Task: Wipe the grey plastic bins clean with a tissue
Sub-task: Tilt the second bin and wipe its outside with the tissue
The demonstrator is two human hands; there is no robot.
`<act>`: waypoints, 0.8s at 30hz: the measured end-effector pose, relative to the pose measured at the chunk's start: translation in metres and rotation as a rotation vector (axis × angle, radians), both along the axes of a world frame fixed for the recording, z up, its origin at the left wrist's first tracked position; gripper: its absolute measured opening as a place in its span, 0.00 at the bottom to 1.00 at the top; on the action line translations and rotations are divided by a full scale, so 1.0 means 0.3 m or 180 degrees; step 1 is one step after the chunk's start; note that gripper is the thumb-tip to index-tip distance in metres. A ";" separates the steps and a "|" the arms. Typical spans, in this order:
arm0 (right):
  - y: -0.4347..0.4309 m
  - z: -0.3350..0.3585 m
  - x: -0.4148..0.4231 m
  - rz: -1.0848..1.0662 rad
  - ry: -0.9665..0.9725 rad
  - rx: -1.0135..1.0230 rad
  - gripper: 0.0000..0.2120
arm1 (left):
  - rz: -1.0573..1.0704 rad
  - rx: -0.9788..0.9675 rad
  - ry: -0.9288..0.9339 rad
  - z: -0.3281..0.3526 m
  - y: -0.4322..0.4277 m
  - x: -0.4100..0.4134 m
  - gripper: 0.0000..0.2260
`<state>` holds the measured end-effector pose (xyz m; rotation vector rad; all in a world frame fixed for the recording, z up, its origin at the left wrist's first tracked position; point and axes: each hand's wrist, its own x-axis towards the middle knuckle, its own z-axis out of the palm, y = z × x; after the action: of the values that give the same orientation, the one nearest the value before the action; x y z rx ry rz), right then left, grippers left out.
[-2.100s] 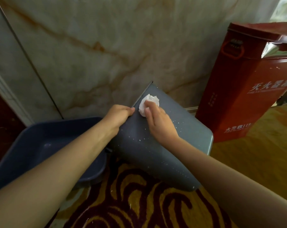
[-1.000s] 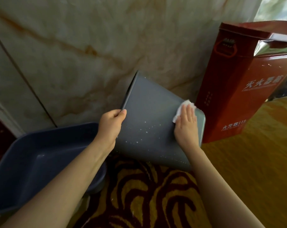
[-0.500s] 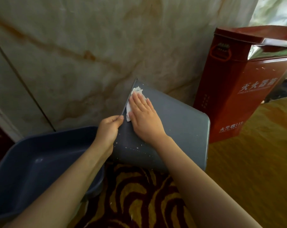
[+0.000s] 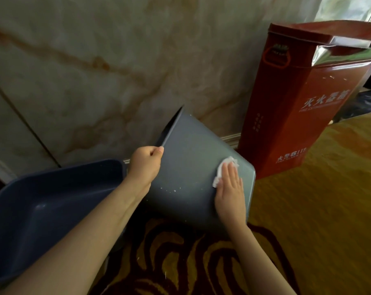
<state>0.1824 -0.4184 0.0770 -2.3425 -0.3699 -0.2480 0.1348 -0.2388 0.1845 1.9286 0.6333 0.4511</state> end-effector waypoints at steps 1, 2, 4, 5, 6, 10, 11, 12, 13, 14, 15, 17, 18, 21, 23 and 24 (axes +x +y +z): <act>-0.029 -0.029 0.003 -0.0098 0.0129 0.0002 0.22 | -0.0003 0.0012 0.0025 -0.007 0.002 0.007 0.07; -0.048 -0.053 0.006 -0.0172 0.0221 0.0013 0.23 | 0.0018 0.0001 0.0044 -0.008 0.001 0.014 0.07; -0.063 -0.076 0.015 -0.0295 0.0362 0.0038 0.23 | 0.0060 -0.0157 0.0046 -0.002 0.001 0.028 0.05; -0.062 -0.076 0.020 -0.0365 0.0441 0.0076 0.23 | 0.0064 -0.0315 0.0049 0.003 0.007 0.034 0.05; -0.056 -0.068 0.023 -0.0437 0.0523 0.0143 0.23 | 0.0053 -0.0498 0.0080 0.010 0.013 0.041 0.07; 0.051 0.026 -0.011 -0.0095 0.0503 0.0269 0.22 | -0.0101 -0.0966 0.0291 0.039 0.028 0.074 0.16; 0.099 0.059 -0.038 0.0144 0.0366 0.0307 0.22 | -0.0119 -0.1009 0.0332 0.046 0.026 0.086 0.16; 0.148 0.094 -0.070 0.0369 0.0237 0.0391 0.22 | -0.0120 -0.1055 0.0373 0.055 0.021 0.096 0.14; 0.193 0.129 -0.102 0.0561 0.0134 0.0484 0.22 | -0.0109 -0.1109 0.0423 0.063 0.015 0.104 0.11; 0.232 0.158 -0.132 0.0720 0.0041 0.0549 0.22 | -0.0092 -0.1174 0.0499 0.071 0.010 0.109 0.07; 0.262 0.181 -0.159 0.0839 -0.0054 0.0566 0.22 | -0.0051 -0.1253 0.0565 0.077 0.008 0.110 0.06; 0.300 0.201 -0.199 0.0929 -0.0199 0.0489 0.23 | -0.0020 -0.1379 0.0668 0.089 0.014 0.114 0.09; 0.310 0.204 -0.208 0.0905 -0.0230 0.0450 0.24 | -0.0039 -0.1404 0.0721 0.095 0.019 0.117 0.09; 0.316 0.200 -0.215 0.0745 -0.0322 0.0424 0.23 | -0.0126 -0.1335 0.0841 0.107 0.016 0.132 0.09; 0.287 0.171 -0.214 0.0571 -0.0373 0.0410 0.23 | -0.0175 -0.1163 0.0855 0.112 -0.002 0.144 0.09; 0.262 0.142 -0.218 0.0427 -0.0330 0.0397 0.23 | -0.0181 -0.1081 0.0841 0.113 -0.010 0.151 0.09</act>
<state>0.1171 -0.3399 0.1196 -2.1775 -0.5445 -0.3192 0.1801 -0.2419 0.2183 1.6865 0.7691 0.0446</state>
